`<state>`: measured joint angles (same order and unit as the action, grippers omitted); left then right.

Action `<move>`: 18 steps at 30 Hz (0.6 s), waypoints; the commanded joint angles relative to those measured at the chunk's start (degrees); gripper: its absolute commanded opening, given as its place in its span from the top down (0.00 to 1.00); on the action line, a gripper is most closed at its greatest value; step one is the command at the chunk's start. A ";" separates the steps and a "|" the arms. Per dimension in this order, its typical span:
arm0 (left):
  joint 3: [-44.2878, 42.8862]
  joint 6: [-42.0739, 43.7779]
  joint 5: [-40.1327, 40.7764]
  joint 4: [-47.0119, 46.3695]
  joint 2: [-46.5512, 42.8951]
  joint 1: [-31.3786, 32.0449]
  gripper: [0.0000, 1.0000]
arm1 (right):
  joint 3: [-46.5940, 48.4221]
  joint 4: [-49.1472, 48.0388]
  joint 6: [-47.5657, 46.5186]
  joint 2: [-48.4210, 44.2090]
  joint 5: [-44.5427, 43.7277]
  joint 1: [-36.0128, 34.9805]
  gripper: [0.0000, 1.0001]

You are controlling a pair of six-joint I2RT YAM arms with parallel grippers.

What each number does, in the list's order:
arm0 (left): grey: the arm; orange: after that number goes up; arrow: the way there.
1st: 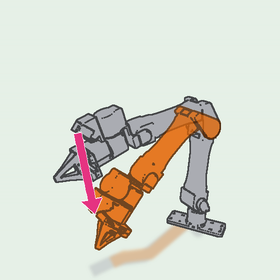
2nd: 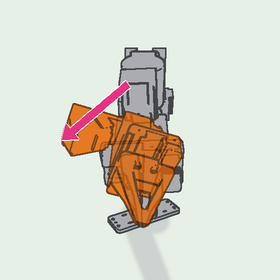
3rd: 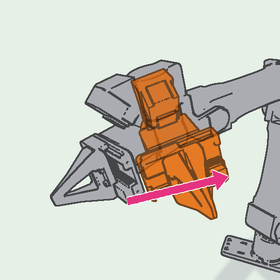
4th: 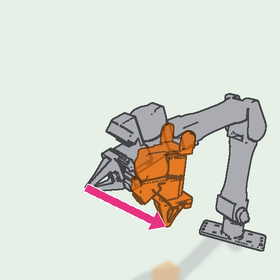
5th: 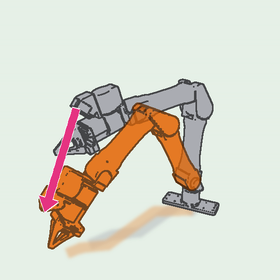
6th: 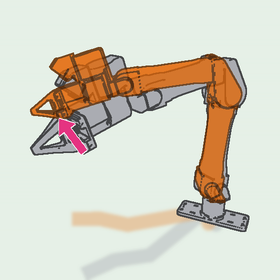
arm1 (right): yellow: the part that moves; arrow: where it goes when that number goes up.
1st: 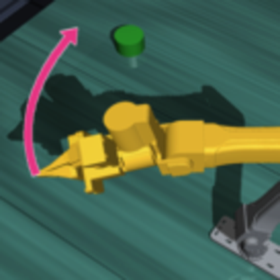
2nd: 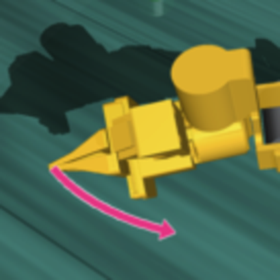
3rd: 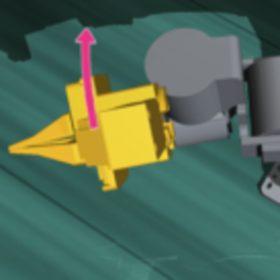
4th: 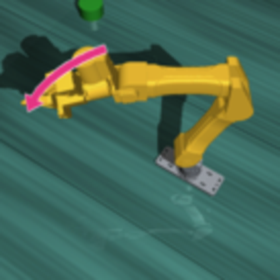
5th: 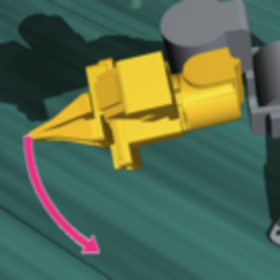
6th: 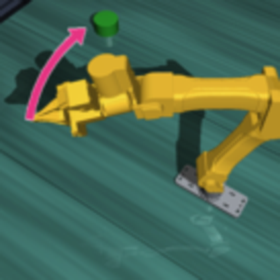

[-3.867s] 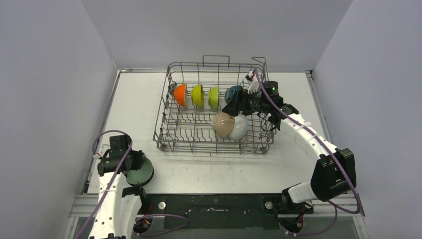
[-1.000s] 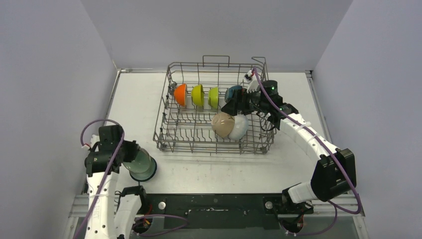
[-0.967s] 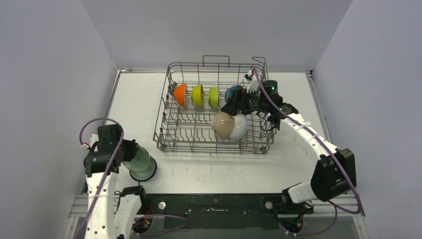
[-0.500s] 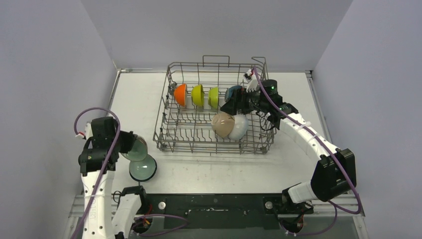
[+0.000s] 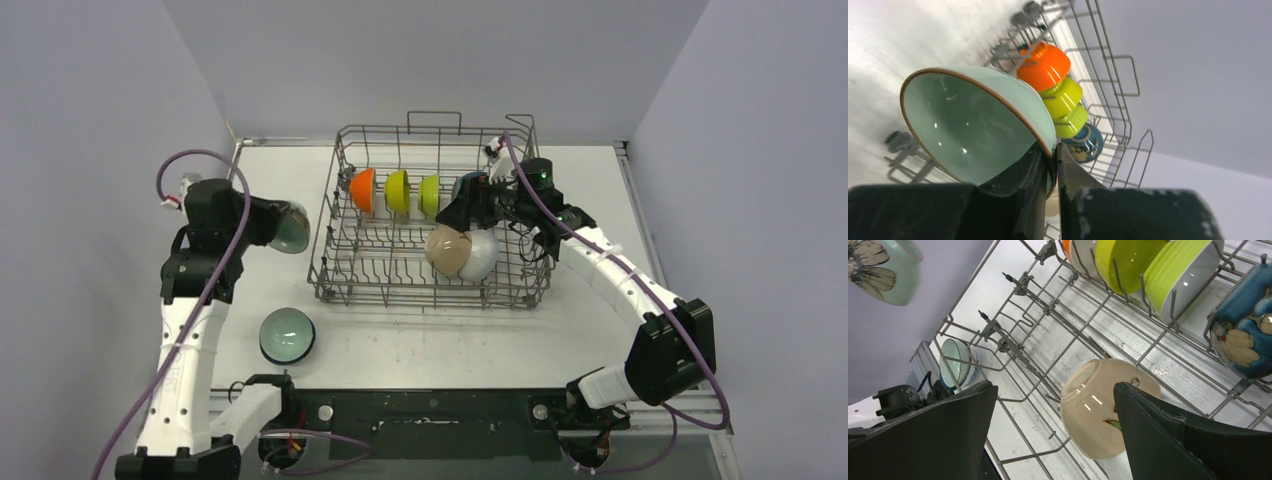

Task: Load the bowls into the dish rack
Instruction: Place the bowl in the dish rack.

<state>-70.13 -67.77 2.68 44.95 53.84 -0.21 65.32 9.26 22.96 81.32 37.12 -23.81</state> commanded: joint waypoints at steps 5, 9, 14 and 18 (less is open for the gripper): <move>-6.23 -5.40 6.61 -16.77 7.91 17.11 1.00 | 3.41 -6.20 -0.82 -0.65 -2.02 -4.68 0.10; -6.58 -9.28 6.98 -21.09 12.24 22.86 1.00 | 2.56 -8.74 -0.85 -1.67 -4.65 -7.59 0.10; -5.36 -15.86 6.39 -27.01 16.62 29.22 1.00 | 1.25 -11.06 -4.53 -3.66 -12.34 -13.67 0.10; -4.88 -19.90 6.59 -30.15 18.74 32.92 1.00 | 0.43 -11.26 -8.98 -4.98 -21.77 -19.93 0.10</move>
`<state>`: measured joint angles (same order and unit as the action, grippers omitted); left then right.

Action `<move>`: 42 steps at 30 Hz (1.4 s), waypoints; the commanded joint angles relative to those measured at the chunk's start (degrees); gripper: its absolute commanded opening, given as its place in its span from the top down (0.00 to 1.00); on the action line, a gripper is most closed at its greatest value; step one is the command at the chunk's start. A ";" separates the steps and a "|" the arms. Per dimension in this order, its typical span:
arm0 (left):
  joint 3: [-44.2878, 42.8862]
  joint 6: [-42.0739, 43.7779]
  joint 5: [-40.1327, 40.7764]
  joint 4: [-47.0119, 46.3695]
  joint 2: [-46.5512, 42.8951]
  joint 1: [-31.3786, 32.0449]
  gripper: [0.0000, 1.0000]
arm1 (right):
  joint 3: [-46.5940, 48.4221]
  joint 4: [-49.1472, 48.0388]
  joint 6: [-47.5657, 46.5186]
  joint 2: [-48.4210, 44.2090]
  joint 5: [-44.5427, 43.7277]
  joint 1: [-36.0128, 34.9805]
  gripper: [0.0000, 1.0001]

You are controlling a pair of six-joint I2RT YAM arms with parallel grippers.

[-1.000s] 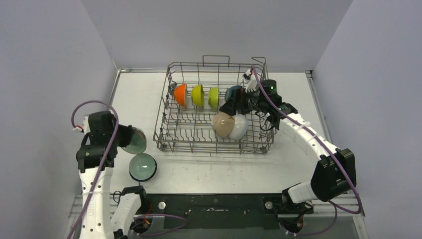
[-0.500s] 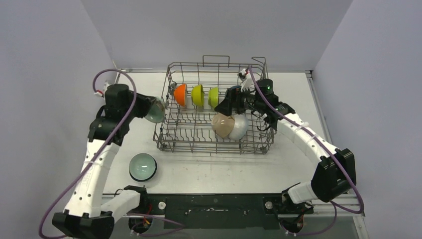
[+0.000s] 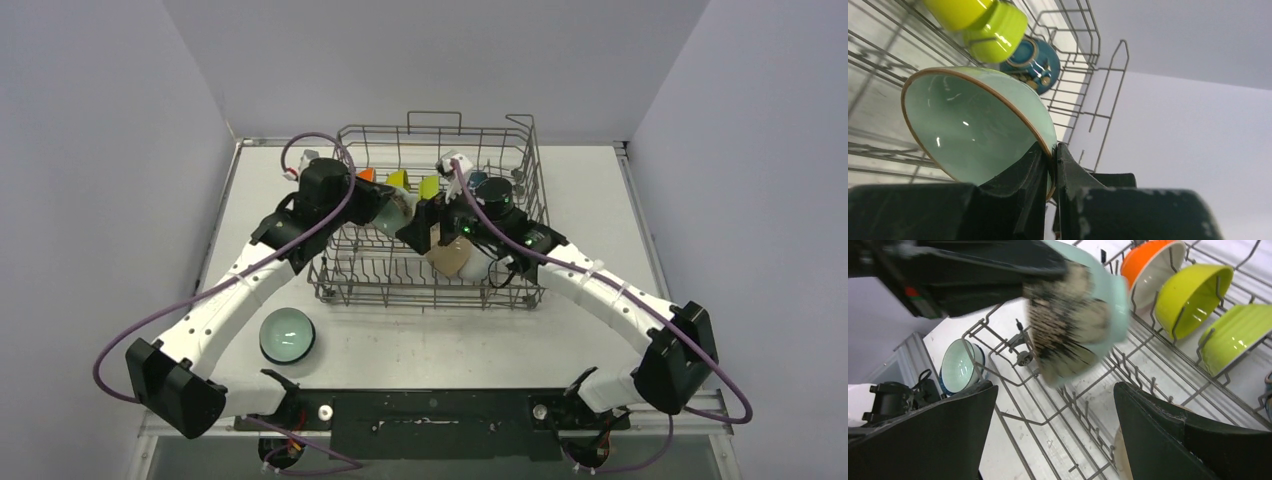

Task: Load the bowls into the dish rack
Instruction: Place the bowl in the dish rack.

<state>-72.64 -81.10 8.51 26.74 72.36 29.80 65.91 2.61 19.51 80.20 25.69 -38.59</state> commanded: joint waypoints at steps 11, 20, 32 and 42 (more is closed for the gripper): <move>1.46 -12.49 0.80 -15.36 0.02 5.27 1.00 | 1.26 -0.78 -11.89 -2.24 -40.46 -16.19 0.06; 4.03 -14.43 -0.40 -17.00 -0.93 5.28 1.00 | 2.08 -2.17 -15.36 0.12 -49.27 -18.65 0.14; 5.70 -14.88 -1.67 -19.16 -1.97 5.27 1.00 | 2.55 -3.84 -16.78 2.36 -53.23 -18.57 0.66; 7.58 -13.50 -1.22 -19.84 -3.14 5.18 0.71 | 3.97 -0.88 -14.02 3.32 -51.61 -15.57 0.95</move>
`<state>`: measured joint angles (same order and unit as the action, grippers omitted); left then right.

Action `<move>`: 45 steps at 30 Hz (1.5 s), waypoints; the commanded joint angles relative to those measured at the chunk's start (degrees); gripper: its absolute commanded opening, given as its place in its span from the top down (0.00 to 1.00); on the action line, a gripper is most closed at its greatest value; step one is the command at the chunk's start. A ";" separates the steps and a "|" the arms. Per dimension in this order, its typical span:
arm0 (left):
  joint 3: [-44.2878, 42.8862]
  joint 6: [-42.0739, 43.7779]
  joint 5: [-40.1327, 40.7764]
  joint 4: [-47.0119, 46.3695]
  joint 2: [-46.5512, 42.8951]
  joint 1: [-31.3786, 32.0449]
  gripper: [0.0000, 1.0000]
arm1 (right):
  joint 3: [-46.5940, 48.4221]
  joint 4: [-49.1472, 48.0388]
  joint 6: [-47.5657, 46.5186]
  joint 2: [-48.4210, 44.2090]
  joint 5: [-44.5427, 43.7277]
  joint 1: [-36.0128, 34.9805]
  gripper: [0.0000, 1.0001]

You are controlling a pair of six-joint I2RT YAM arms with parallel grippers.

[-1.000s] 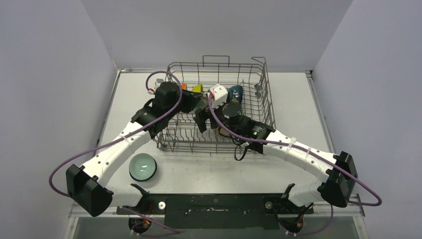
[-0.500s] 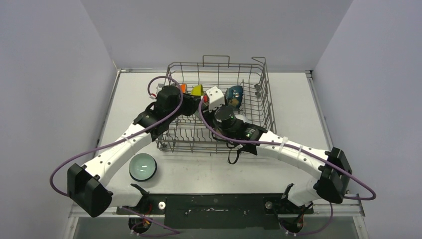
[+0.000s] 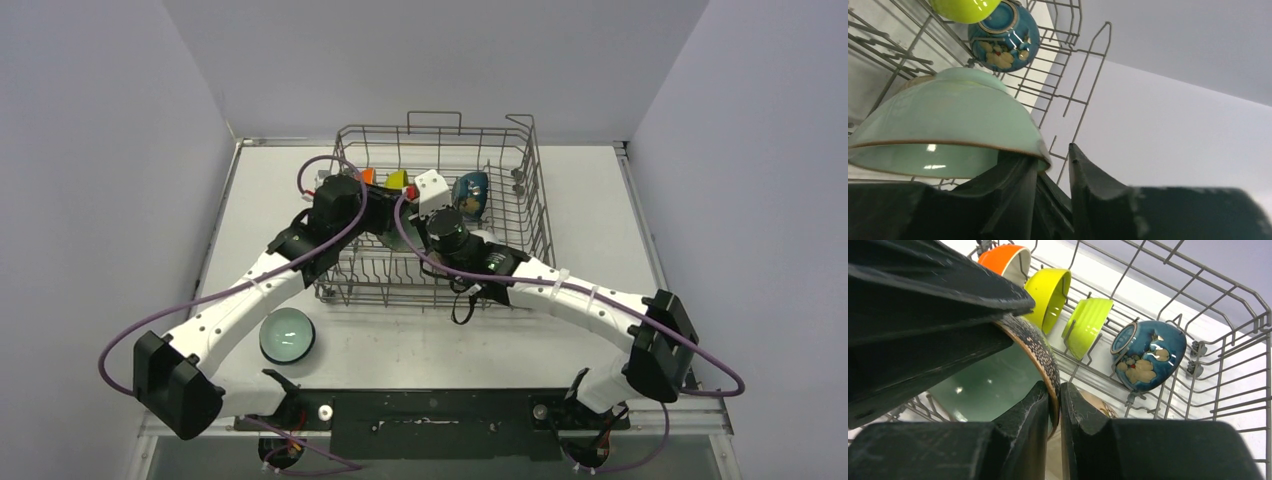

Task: Load the bowls into the dish rack
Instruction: Place the bowl in the dish rack.

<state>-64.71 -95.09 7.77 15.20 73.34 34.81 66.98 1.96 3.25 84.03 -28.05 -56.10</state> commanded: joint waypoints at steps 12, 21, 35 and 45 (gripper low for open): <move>7.89 22.18 -2.14 -26.41 -13.21 -3.36 0.04 | 3.97 4.20 9.23 -0.21 25.29 14.51 0.95; 12.46 44.23 -15.35 -18.79 -21.06 -15.05 0.04 | 0.01 -1.48 18.53 -0.79 55.67 26.31 0.95; 22.01 44.40 -35.69 -24.98 -22.91 -15.92 0.03 | -0.48 -15.43 29.93 2.26 77.04 29.33 0.95; 23.89 39.16 -41.30 -28.17 -18.31 -15.08 0.00 | -0.45 -18.57 32.57 2.38 79.73 29.63 0.95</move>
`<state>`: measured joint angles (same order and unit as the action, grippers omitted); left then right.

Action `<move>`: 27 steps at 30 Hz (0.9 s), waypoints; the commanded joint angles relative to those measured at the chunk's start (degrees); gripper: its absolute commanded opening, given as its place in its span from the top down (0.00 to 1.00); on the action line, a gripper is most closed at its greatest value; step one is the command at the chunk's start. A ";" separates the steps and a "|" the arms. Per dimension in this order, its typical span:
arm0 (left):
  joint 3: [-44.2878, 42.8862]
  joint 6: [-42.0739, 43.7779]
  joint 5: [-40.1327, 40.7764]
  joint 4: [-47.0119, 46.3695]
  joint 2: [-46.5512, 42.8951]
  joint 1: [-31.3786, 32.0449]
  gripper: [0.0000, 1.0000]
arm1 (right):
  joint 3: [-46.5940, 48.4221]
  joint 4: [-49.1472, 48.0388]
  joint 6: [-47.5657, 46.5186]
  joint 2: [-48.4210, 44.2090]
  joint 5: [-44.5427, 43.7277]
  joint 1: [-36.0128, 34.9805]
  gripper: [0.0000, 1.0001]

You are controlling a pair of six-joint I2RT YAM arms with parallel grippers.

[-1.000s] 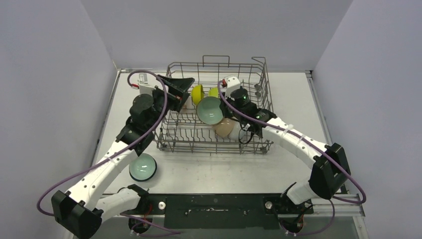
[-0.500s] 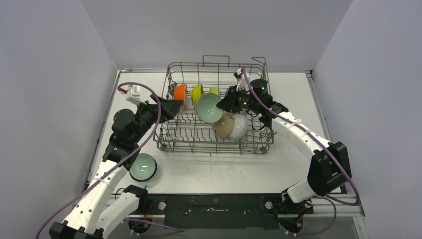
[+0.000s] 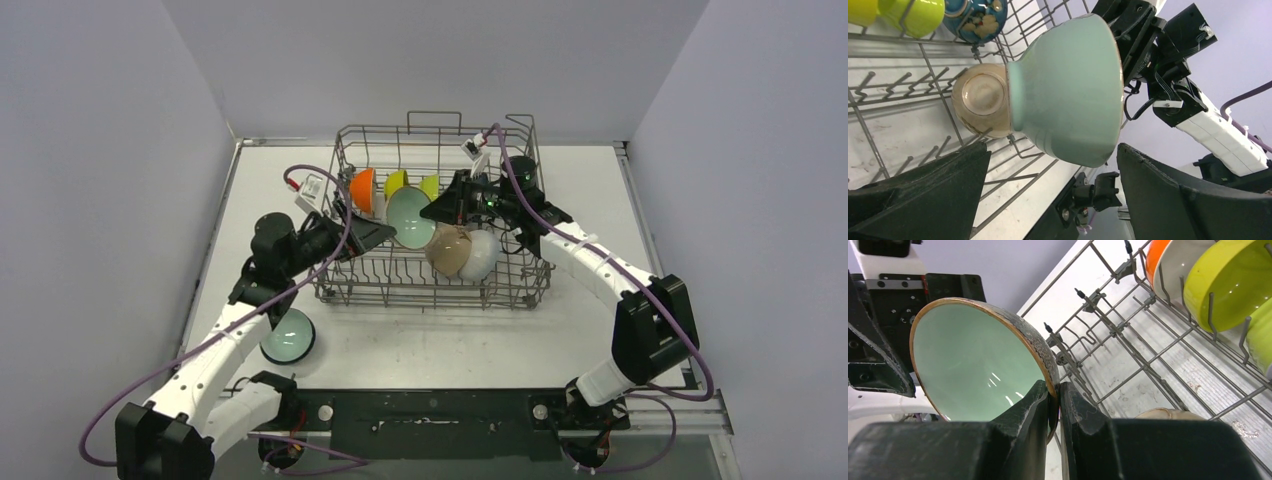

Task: Load the bowls into the dish rack
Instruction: Place the bowl in the dish rack.

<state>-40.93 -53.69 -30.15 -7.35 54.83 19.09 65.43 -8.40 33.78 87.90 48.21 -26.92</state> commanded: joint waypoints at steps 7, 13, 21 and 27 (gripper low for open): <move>1.35 -4.93 -2.31 -11.51 2.56 3.11 0.12 | 1.28 -9.51 3.22 -0.81 4.37 0.31 0.95; 0.63 -5.81 -0.25 -14.09 4.42 3.22 0.16 | 1.44 -9.56 3.57 -0.52 5.03 0.37 0.95; -1.64 -4.34 -0.16 -13.79 6.38 3.41 0.17 | 1.81 -8.39 2.87 -0.47 5.14 0.37 0.95; -4.52 -1.11 0.72 -10.28 7.11 3.47 0.16 | 2.37 -7.99 2.87 -0.03 5.47 0.33 0.95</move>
<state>-41.43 -57.74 -31.11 -17.19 61.67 22.35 65.43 -10.63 35.70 87.99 50.43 -26.37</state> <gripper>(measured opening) 0.830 0.124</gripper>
